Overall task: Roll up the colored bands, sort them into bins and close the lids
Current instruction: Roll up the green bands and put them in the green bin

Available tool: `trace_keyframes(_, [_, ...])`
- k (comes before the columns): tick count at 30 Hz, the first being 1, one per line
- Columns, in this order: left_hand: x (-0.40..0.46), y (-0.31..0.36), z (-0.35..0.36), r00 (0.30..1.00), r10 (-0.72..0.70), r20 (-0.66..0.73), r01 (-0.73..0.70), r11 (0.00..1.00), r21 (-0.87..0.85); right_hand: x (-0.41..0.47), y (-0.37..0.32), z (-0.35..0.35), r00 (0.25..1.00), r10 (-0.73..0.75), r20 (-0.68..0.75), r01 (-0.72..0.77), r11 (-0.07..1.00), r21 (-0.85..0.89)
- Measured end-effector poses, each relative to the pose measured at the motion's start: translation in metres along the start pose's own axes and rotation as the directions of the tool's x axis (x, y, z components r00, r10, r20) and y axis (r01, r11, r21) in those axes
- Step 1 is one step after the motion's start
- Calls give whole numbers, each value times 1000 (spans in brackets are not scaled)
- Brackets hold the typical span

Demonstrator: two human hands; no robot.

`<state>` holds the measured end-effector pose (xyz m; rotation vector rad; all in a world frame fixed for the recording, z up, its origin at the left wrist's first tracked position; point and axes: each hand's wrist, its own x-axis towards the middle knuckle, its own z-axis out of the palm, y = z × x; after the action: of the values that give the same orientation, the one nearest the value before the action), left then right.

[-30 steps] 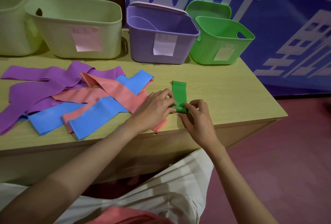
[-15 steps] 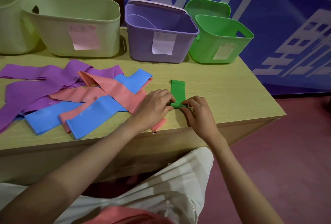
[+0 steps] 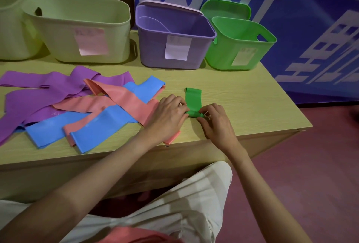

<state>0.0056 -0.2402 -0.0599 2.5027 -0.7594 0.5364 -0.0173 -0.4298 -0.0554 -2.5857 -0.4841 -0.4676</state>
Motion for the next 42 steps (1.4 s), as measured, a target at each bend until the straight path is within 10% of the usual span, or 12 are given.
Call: trace_keyframes(42, [-30,12,-11,999,0,33,4,995,-99,-30,-17,-2,999,34,-28,-34,999,4])
